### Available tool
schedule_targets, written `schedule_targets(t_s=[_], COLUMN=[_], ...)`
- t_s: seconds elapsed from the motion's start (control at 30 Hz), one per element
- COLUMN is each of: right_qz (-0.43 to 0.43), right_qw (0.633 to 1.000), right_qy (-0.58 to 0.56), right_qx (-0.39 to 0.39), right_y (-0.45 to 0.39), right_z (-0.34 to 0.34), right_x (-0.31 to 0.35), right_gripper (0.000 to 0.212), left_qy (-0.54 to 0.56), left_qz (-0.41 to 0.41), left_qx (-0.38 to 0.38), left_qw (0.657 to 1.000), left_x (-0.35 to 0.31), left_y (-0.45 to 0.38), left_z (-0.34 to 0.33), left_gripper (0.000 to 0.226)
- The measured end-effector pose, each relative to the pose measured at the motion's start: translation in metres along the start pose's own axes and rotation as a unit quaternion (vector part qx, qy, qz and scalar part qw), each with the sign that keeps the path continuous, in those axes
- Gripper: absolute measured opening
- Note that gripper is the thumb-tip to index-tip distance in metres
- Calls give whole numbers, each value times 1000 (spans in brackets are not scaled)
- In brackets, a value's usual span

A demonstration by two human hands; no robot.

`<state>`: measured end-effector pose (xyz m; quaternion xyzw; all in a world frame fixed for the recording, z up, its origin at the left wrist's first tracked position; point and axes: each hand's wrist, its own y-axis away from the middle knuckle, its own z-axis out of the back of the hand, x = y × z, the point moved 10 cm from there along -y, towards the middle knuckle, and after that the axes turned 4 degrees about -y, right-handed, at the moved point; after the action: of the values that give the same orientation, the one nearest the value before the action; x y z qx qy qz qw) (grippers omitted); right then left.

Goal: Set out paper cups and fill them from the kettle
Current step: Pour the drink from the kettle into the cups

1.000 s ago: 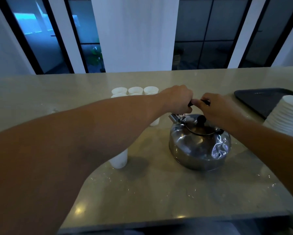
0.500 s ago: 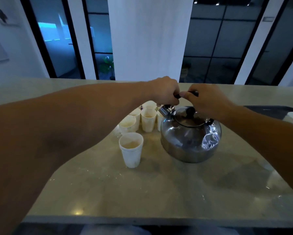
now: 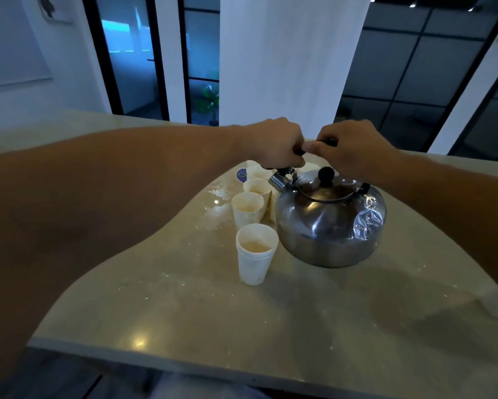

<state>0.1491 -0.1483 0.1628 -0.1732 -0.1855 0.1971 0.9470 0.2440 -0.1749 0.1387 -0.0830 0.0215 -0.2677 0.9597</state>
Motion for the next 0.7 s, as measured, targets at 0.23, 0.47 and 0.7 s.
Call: schedule_targets(t_s=[0.23, 0.47, 0.7], right_qz=[35, 49, 64], right_qw=[999, 998, 996], right_qy=[12, 13, 44], right_qx=[13, 27, 37], right_y=[-19, -29, -36], right_z=[-3, -8, -11], right_x=[18, 28, 36], right_gripper=[45, 44, 47], left_qy=[10, 35, 58], left_qz=[17, 29, 45], left_qx=[-25, -34, -40], left_qw=[1000, 998, 996], left_x=[22, 36, 44], left_y=[0, 2, 4], left_z=[3, 0, -3], left_gripper=[24, 24, 25])
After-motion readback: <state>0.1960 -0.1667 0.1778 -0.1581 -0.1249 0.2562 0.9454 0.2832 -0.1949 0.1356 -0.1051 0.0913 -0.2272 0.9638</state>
